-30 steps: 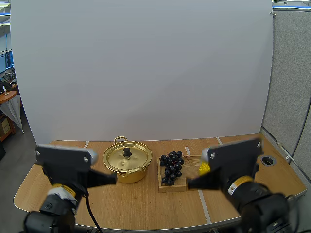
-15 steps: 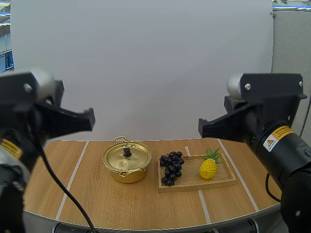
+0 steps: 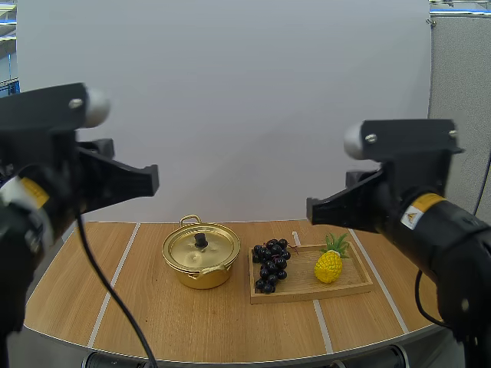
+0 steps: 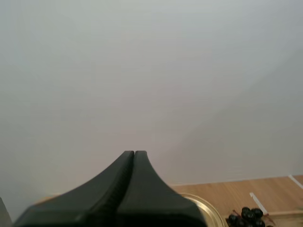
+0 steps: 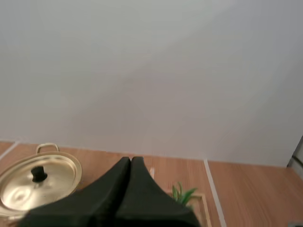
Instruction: Open the pot, put the pineapple inside, and close it
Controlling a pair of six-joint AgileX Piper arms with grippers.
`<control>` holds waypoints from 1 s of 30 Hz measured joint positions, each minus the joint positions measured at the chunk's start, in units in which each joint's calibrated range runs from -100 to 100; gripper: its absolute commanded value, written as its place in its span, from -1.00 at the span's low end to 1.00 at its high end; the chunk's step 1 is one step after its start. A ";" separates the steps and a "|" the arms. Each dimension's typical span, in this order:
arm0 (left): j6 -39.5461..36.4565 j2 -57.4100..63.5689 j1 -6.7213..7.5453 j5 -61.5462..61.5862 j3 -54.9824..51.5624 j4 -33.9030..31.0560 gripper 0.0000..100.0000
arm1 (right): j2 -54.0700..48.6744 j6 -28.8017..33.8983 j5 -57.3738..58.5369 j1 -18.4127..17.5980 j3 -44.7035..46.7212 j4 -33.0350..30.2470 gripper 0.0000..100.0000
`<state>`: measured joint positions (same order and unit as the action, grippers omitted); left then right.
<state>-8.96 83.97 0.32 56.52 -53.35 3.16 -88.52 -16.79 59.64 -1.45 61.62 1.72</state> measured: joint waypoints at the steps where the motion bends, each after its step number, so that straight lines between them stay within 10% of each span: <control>1: 0.00 -2.01 0.00 0.20 0.00 0.00 -1.00 | 2.01 0.13 1.32 0.00 0.00 0.00 -1.00; 12: 0.00 -19.91 0.00 1.07 0.00 0.00 -0.88 | 18.14 1.34 4.20 0.00 0.00 0.00 -0.99; 19: 1.10 -25.21 0.00 1.42 0.00 0.00 0.26 | 19.26 1.38 4.20 0.00 0.00 0.00 0.98; 23: 1.66 -26.79 0.00 1.77 0.00 -0.11 1.00 | 19.26 1.38 4.20 0.00 0.00 -0.37 1.00; 30: 8.05 -31.13 0.00 1.77 0.00 -0.11 1.00 | 19.26 2.25 4.20 0.00 0.00 -0.80 1.00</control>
<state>-0.91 52.83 0.32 58.29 -53.35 3.06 -69.26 -14.54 63.84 -1.45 61.62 0.93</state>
